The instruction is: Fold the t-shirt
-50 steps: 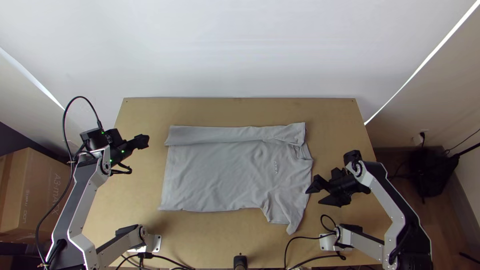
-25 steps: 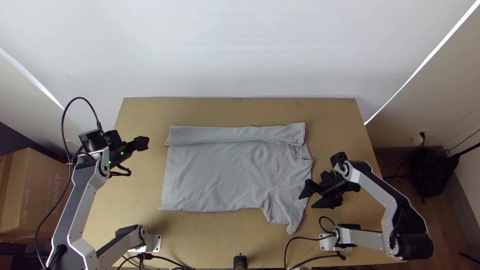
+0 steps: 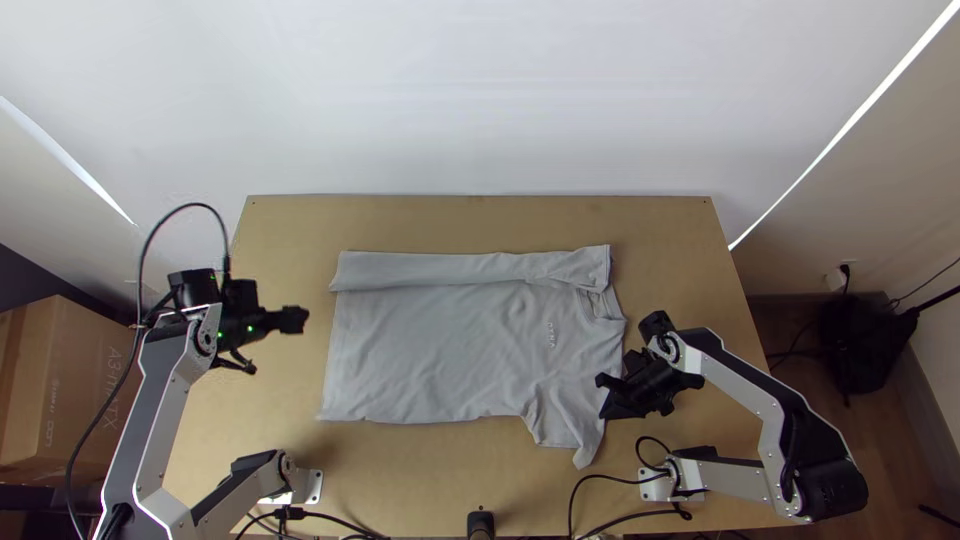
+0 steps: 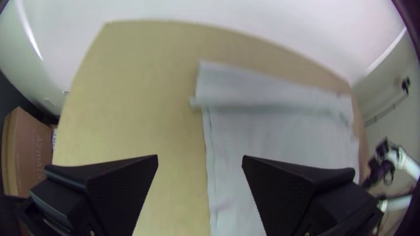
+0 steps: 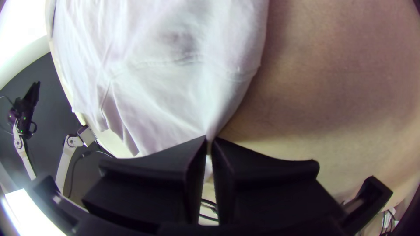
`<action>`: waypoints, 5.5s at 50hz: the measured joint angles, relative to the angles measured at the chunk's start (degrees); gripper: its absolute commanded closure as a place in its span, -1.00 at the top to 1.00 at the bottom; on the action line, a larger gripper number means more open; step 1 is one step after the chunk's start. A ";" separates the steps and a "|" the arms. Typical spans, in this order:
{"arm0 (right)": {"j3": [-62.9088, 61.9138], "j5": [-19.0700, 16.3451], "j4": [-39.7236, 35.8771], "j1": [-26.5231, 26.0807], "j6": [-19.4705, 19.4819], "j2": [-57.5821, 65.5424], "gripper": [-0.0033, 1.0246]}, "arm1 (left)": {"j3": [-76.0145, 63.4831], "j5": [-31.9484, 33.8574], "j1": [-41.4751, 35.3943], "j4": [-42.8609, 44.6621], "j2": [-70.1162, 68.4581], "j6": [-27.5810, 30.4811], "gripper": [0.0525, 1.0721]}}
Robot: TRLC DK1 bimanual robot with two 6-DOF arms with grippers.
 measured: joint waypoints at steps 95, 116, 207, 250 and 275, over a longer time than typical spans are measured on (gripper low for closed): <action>13.75 1.79 -9.55 -8.48 -5.31 -0.11 -0.95 | -10.62 -15.93 -18.95 -17.09 7.10 24.06 -0.95; 20.74 2.29 -15.12 -13.66 -11.06 2.05 -0.95 | -8.72 -13.57 -14.95 -16.70 3.82 27.56 -0.95; 87.91 3.93 -17.90 -9.40 -3.82 54.66 0.93 | 47.52 -8.68 -13.38 -8.63 54.88 20.92 0.47; 62.75 4.07 -8.33 -14.03 -3.48 34.23 0.93 | 29.92 11.96 0.42 -6.08 43.78 14.58 0.89; 55.45 3.28 -5.33 -13.25 -3.43 28.76 0.93 | 24.35 13.88 -0.68 0.24 44.94 10.36 0.90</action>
